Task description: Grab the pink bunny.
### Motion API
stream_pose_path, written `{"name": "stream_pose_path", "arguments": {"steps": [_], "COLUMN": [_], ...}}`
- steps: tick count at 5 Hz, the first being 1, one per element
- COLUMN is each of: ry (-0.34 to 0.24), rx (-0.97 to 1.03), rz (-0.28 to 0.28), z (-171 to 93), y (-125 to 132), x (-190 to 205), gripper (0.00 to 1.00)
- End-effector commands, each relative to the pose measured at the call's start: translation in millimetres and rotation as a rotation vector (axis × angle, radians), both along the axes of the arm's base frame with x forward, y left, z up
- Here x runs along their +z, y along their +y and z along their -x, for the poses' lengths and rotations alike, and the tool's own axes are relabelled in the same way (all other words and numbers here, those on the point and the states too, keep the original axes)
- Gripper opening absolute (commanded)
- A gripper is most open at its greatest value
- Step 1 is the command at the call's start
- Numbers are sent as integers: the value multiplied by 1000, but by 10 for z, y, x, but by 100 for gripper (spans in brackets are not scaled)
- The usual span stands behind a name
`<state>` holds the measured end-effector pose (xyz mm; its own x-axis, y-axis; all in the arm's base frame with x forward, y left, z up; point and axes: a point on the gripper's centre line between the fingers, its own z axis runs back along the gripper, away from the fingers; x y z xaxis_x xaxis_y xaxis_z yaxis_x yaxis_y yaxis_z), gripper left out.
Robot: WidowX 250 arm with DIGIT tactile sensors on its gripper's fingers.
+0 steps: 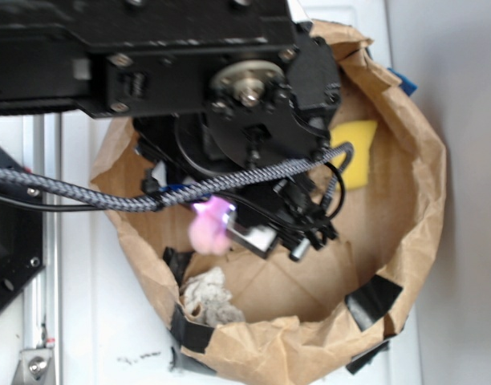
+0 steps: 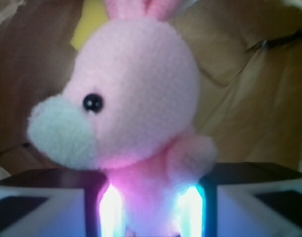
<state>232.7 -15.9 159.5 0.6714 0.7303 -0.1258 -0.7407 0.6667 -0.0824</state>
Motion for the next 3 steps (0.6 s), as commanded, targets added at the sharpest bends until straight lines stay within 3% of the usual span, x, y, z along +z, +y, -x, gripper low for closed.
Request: {"name": "stream_pose_path", "arguments": {"steps": [1, 3], "ry": [-140, -220], "rx": [6, -110], "rz": [-103, -90], "z": [-180, -268], "y": [238, 233], "x": [207, 130], "gripper": [0, 0]}}
